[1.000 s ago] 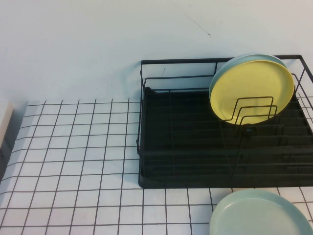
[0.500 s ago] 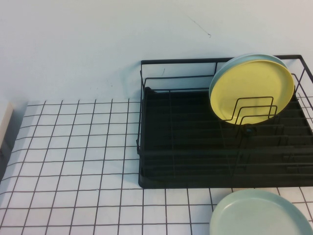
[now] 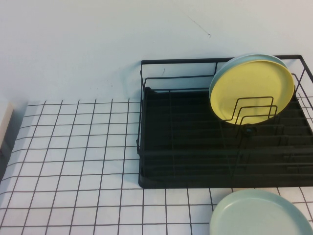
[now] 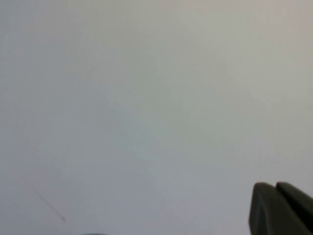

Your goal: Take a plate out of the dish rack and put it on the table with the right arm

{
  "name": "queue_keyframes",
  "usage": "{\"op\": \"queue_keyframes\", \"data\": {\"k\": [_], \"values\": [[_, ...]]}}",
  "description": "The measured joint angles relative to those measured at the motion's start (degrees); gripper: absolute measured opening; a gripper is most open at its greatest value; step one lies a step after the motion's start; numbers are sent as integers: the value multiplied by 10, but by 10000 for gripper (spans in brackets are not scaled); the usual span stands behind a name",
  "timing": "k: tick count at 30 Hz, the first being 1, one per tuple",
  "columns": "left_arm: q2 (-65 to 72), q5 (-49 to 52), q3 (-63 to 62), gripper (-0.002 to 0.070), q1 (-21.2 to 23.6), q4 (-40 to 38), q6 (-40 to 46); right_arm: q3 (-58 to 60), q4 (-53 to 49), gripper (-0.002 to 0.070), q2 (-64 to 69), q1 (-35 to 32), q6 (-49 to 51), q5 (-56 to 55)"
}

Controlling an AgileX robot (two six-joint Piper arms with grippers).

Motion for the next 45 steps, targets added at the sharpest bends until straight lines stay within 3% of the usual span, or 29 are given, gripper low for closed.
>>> {"op": "queue_keyframes", "data": {"k": [6,10,17,21,26,30,33,36,45], "values": [[0,0,0,-3,0,0,0,-136,4,-4,66,0,-3,266],[0,0,0,-3,0,0,0,-192,4,-4,162,0,-37,364],[0,0,0,-3,0,0,2,-276,92,-4,367,0,-254,475],[0,0,0,-3,0,0,2,-318,169,-4,475,0,-444,482],[0,0,0,-3,0,0,2,-356,342,3,605,0,-687,420],[0,0,0,-3,0,0,2,-404,475,121,703,0,-861,389],[0,0,0,-3,0,0,2,-449,522,266,769,0,-927,383],[0,0,0,-3,0,0,2,-491,538,349,831,0,-980,379],[0,0,0,-3,0,0,2,-623,557,378,984,0,-1052,373]]}}
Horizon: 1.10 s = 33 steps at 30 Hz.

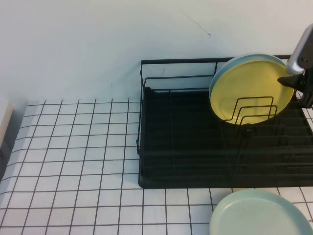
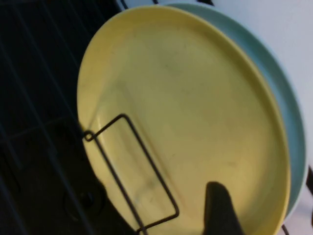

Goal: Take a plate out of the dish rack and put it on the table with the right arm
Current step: Grasp the plate from the shelf

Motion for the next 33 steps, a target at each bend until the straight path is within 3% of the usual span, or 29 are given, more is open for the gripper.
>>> {"op": "queue_keyframes", "data": {"k": [14,18,24,33], "values": [[0,0,0,-3,0,0,-2,-79,28,342,107,0,-39,-9],[0,0,0,-3,0,0,-2,-80,29,271,112,0,-60,-17],[0,0,0,-3,0,0,-2,-80,72,49,113,0,-79,-46],[0,0,0,-3,0,0,-2,-81,134,27,88,0,-85,-43]]}}
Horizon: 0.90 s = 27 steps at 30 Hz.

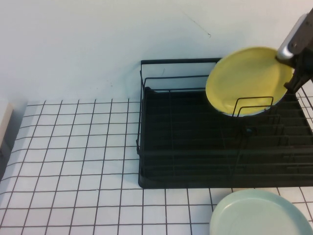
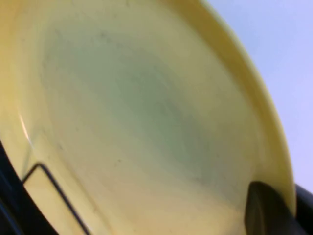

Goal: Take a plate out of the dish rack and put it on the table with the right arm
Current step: Grasp the plate from the shelf, then place the plate from the table

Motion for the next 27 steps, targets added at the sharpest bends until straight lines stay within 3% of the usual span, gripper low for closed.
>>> {"op": "queue_keyframes", "data": {"k": [7,14,22,27], "values": [[0,0,0,-3,0,0,0,-4,3,26,-112,0,50,64],[0,0,0,-3,0,0,0,-4,-32,22,-229,0,273,175],[0,0,0,-3,0,0,2,-7,-289,21,-271,0,607,462],[0,0,0,-3,0,0,2,63,-397,21,-271,0,715,509]]}}
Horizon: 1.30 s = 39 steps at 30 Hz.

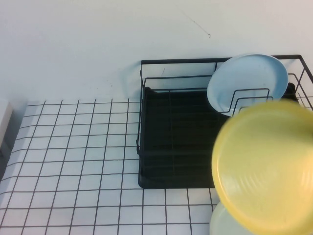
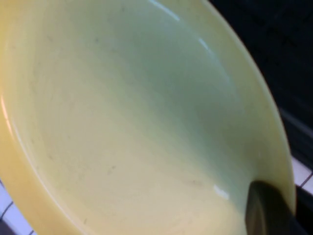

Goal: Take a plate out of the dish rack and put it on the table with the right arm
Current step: Place the plate from the table

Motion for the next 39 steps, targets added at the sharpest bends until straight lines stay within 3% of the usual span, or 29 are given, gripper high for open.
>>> {"op": "queue_keyframes", "data": {"k": [10,25,34,39], "values": [[0,0,0,-3,0,0,0,207,-28,20,15,0,25,-123],[0,0,0,-3,0,0,0,213,-23,38,93,0,26,-162],[0,0,0,-3,0,0,0,213,-11,223,117,0,26,-168],[0,0,0,-3,0,0,-1,179,-28,242,99,0,28,-154]]}}
